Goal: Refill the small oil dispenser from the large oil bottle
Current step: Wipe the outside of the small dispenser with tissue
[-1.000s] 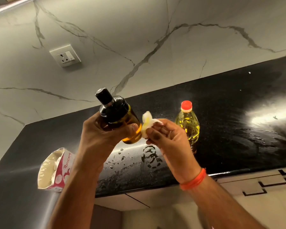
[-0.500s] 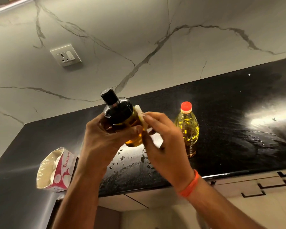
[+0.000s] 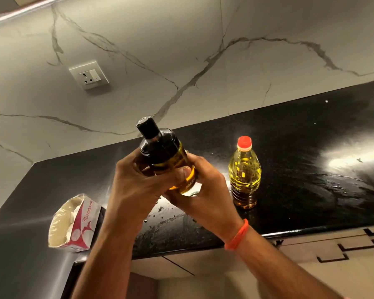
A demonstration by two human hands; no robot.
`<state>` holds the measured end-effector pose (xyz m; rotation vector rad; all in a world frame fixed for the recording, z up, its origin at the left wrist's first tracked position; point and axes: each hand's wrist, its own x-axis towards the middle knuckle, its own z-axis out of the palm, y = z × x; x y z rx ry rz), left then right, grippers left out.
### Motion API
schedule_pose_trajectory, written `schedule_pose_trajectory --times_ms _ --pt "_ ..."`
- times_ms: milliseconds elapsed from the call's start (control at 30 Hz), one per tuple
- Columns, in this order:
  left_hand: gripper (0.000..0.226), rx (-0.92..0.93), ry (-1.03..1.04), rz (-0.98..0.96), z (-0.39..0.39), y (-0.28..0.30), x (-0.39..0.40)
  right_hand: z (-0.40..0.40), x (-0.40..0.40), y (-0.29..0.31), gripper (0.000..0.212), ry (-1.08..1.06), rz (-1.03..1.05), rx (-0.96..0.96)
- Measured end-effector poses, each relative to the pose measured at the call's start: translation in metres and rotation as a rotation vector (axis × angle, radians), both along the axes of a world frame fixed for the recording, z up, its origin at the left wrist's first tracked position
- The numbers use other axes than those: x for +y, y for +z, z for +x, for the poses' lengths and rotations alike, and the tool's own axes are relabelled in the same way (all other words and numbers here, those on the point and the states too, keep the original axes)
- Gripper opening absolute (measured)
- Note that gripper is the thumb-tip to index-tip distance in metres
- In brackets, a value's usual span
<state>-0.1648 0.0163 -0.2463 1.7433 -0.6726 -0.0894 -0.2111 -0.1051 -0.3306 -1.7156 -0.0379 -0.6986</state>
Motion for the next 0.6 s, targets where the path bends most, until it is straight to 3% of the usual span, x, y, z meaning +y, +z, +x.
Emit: schedule_pose_trajectory --times_ms 233,400,600 --pt "0.052 0.090 -0.043 0.132 0.011 -0.003 0.013 0.003 -0.017 0.002 0.063 0.131 0.026 0.031" --pt "0.063 0.254 -0.381 0.093 0.018 0.004 0.022 0.002 -0.016 0.006 0.055 0.316 0.114 0.080" --pt "0.067 0.240 -0.262 -0.038 0.013 -0.012 0.019 0.002 -0.012 0.006 0.055 0.305 0.142 0.078"
